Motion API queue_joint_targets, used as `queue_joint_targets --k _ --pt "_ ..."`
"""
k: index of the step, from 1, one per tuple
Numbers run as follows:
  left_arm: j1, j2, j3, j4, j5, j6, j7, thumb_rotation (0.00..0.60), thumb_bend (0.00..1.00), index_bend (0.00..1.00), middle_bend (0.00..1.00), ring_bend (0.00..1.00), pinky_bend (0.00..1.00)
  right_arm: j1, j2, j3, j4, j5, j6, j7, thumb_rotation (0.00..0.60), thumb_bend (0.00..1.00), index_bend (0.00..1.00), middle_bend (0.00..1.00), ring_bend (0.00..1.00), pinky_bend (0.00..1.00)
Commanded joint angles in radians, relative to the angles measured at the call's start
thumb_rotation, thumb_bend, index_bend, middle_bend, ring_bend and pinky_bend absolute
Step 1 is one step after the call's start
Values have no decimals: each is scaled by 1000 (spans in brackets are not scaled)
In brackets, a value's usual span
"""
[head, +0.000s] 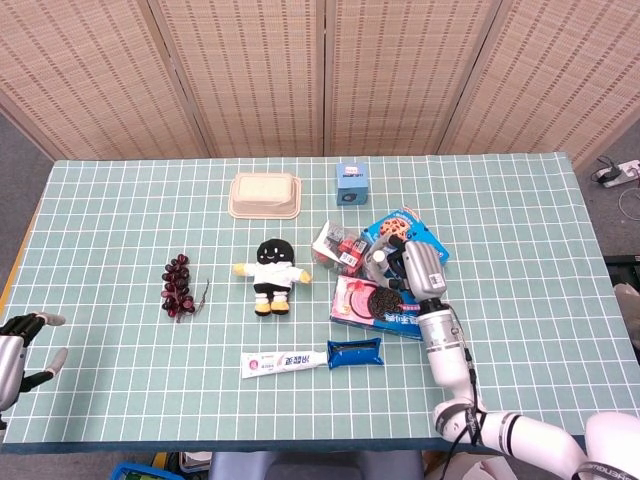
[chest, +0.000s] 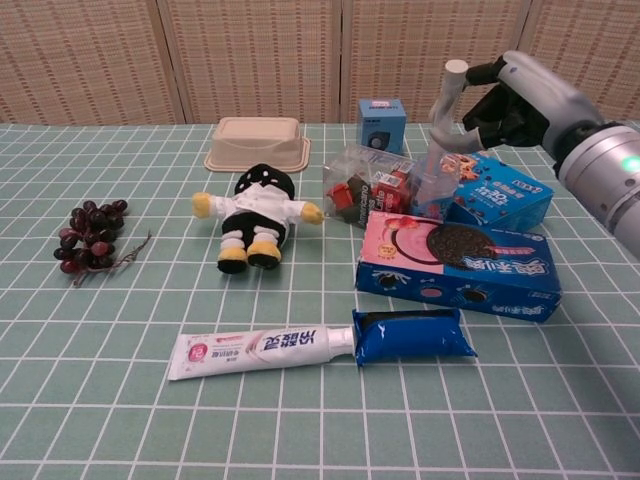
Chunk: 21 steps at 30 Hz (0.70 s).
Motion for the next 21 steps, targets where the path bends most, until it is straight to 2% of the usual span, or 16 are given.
queue_joint_targets --k 1,14,19,21 --pt "0 1 0 -1 1 1 0 600 322 467 390 358 534 -15 45 -2 -102 -22 29 -21 600 509 767 1000 1000 1000" --pt "2 0 2 -4 6 6 9 600 322 467 390 358 534 -59 157 -20 -422 -84 111 -114 600 510 767 1000 1000 1000" --pt "3 0 2 -5 8 8 8 600 322 467 390 358 534 -69 179 -34 -488 -110 118 -96 600 510 767 1000 1000 1000" --pt "3 1 2 -6 9 9 9 600 322 467 390 358 534 -70 175 -39 -486 -132 120 -49 600 513 770 1000 1000 1000"
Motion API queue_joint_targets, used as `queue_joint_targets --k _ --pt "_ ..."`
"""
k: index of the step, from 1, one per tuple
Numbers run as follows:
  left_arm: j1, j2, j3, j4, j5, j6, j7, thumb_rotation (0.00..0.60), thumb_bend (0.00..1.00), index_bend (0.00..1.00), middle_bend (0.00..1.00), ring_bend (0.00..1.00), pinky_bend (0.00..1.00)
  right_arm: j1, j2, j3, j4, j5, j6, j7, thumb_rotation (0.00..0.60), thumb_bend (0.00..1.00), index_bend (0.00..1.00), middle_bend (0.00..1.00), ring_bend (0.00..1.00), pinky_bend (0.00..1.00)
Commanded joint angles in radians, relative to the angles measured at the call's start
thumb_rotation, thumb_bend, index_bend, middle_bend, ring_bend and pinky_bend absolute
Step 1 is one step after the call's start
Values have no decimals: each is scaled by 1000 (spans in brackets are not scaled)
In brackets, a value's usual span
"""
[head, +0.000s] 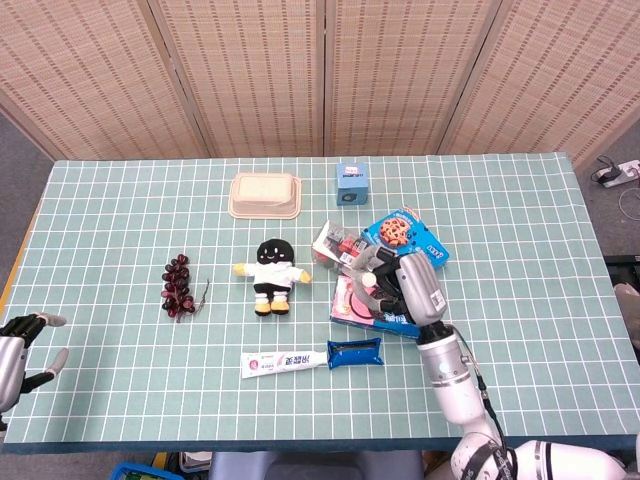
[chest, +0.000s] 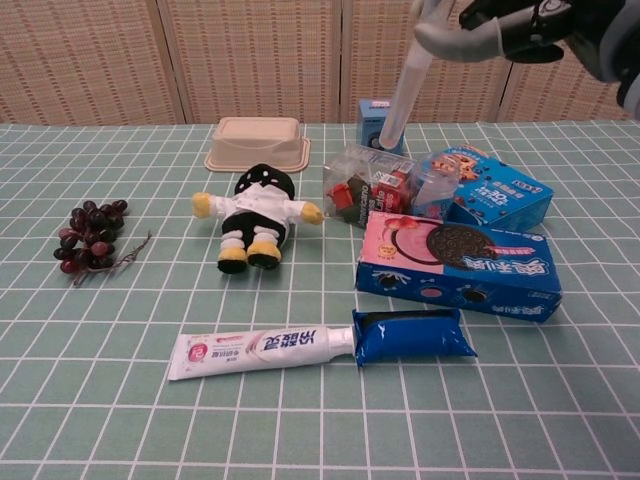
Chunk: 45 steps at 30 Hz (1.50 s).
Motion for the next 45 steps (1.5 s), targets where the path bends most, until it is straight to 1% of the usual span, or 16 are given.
queue_joint_targets --k 1,5,8,10,12,14,16,19,22,25,27,30,35,37,41,45 --pt "1 0 0 -1 2 2 -1 600 322 467 390 358 534 -4 -1 -14 8 -41 1 93 600 515 772 1000 1000 1000" --pt "3 2 0 -2 3 6 -4 600 322 467 390 358 534 -9 -6 -27 43 -78 -16 294 600 517 773 1000 1000 1000" --pt "3 2 0 -1 3 6 -7 600 323 467 390 358 534 -16 -6 -28 53 -71 -32 455 600 517 773 1000 1000 1000" --pt "3 3 0 -1 2 5 -8 600 322 467 390 358 534 -19 9 -25 46 -39 -65 527 600 517 773 1000 1000 1000" --pt "3 4 -1 -1 2 5 -9 600 322 467 390 358 534 -18 26 -24 49 -25 -84 536 600 516 773 1000 1000 1000" --pt "3 4 -1 -2 2 5 -10 600 322 467 390 358 534 -16 32 -30 70 -26 -80 469 600 516 773 1000 1000 1000" --pt "3 4 -1 -2 1 4 -10 600 322 467 390 358 534 -13 35 -41 90 -28 -71 361 600 515 773 1000 1000 1000" --pt "1 6 1 -3 -1 -2 -8 600 323 467 390 358 534 -5 43 -66 115 -33 -52 110 600 521 774 1000 1000 1000" --pt "1 5 1 -4 -1 -3 -5 600 323 467 390 358 534 -5 22 -79 145 -54 -1 -88 600 535 773 1000 1000 1000" --pt "1 5 1 -5 0 -2 -2 600 322 467 390 358 534 -7 4 -87 150 -54 19 -175 600 540 773 1000 1000 1000" --pt "1 6 1 -6 0 -2 -3 600 323 467 390 358 534 -7 1 -85 145 -47 17 -168 600 540 773 1000 1000 1000" --pt "2 6 1 -6 0 -1 -3 600 322 467 390 358 534 -10 -1 -76 134 -49 4 -43 600 540 773 1000 1000 1000" --pt "2 7 0 -5 -2 0 -9 600 322 467 390 358 534 -26 47 -64 75 -39 -58 307 600 540 773 1000 1000 1000" --pt "1 6 0 -3 -1 -1 -9 600 323 467 390 358 534 -33 67 -56 51 -22 -82 416 600 540 773 1000 1000 1000" --pt "1 5 0 -3 -2 -2 -6 600 322 467 390 358 534 -41 95 -47 23 4 -115 525 600 541 773 1000 1000 1000" --pt "1 4 0 -3 -2 -3 -2 600 322 467 390 358 534 -42 115 -50 15 13 -141 552 600 541 774 1000 1000 1000"
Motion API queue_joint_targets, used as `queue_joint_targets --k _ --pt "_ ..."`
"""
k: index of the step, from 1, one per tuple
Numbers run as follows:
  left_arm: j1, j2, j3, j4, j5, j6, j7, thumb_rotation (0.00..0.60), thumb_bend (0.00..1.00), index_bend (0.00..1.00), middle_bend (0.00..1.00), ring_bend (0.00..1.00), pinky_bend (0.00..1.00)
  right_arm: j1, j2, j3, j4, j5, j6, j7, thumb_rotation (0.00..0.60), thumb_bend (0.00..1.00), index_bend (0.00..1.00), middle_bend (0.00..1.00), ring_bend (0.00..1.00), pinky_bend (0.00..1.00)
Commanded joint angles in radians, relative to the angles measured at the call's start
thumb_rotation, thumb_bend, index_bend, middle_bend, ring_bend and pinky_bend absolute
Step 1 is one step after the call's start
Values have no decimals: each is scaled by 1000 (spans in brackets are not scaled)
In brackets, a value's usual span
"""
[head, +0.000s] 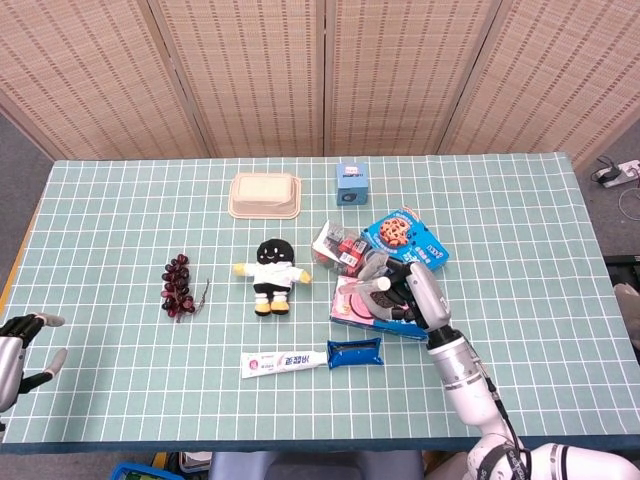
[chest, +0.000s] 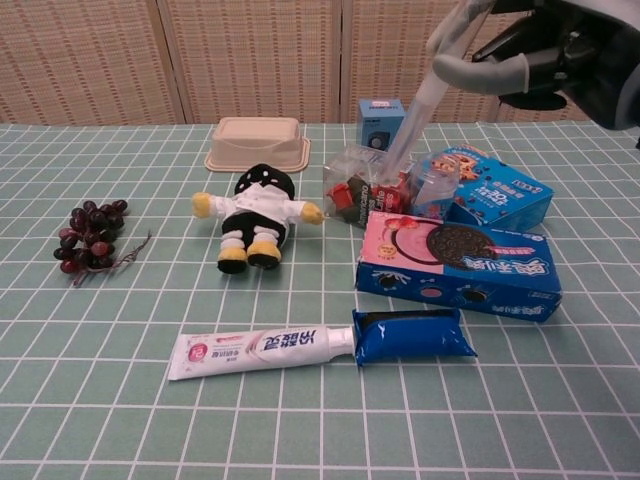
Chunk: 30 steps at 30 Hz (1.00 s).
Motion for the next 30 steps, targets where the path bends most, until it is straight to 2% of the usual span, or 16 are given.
queue_joint_targets --k 1,3,10,13,17,20,26,30 --pt "0 0 0 0 -1 -2 1 600 322 467 390 358 534 -11 46 4 -33 23 -53 115 600 541 774 1000 1000 1000" --pt "-1 0 0 0 -2 -3 2 600 322 467 390 358 534 -10 39 -4 -8 13 -34 35 600 541 774 1000 1000 1000" --pt "0 0 0 0 0 0 -1 600 323 466 390 358 534 -11 -42 -49 103 -60 95 -395 600 541 773 1000 1000 1000" --pt "0 1 0 -1 -1 -1 -2 600 323 465 390 358 534 -11 -58 -59 99 -61 105 -482 600 541 773 1000 1000 1000" --pt "1 1 0 -1 1 2 -3 600 322 469 390 358 534 -13 -46 -51 53 -35 79 -417 600 541 773 1000 1000 1000" --pt "1 2 0 -1 1 2 -3 600 322 470 390 358 534 -17 -37 -43 37 -34 64 -320 600 541 773 1000 1000 1000" --pt "1 1 0 -1 1 2 -2 600 322 470 390 358 534 -18 24 -35 -26 -34 -23 8 600 541 773 1000 1000 1000" --pt "1 1 -1 -1 1 2 -1 600 322 470 390 358 534 -17 60 -35 -37 -64 -55 164 600 539 773 1000 1000 1000"
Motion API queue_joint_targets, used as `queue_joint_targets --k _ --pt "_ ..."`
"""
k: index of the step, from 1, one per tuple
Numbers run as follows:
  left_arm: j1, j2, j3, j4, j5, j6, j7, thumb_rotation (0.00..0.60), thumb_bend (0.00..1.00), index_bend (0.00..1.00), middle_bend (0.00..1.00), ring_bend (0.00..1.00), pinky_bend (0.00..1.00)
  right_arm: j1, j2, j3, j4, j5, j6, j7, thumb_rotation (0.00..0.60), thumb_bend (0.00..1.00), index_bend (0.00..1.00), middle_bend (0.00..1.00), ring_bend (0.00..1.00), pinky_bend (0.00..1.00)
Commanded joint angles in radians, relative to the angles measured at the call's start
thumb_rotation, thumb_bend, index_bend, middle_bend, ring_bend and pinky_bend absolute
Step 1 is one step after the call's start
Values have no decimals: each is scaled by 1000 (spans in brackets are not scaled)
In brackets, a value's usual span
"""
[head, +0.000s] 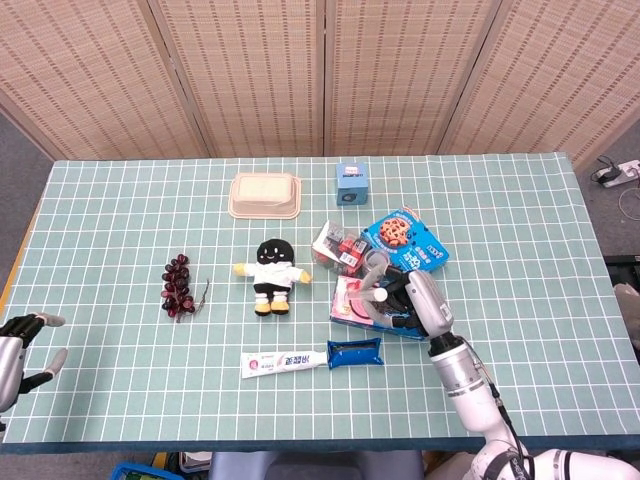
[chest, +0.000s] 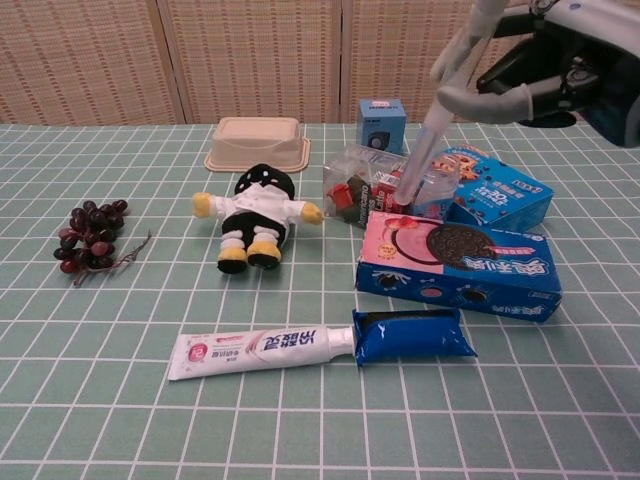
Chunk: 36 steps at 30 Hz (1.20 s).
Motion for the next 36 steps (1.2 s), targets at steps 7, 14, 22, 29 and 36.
queue_joint_targets --k 7,14,22,29,36 --pt "0 0 0 0 0 0 2 600 323 470 390 358 534 -7 43 -9 10 -36 -21 77 600 540 773 1000 1000 1000" --pt "0 -1 0 -1 0 0 4 600 323 470 390 358 534 -9 -2 -20 26 18 21 -264 600 541 773 1000 1000 1000" --pt "1 0 0 -1 0 2 2 600 322 470 390 358 534 -8 -14 -12 3 30 18 -244 600 541 773 1000 1000 1000" --pt "1 0 -1 -1 1 4 3 600 322 470 390 358 534 -2 68 -5 -56 6 -97 138 600 547 773 1000 1000 1000" --pt "0 0 0 -1 1 2 5 600 322 470 390 358 534 1 94 -14 -23 -53 -104 250 600 547 773 1000 1000 1000"
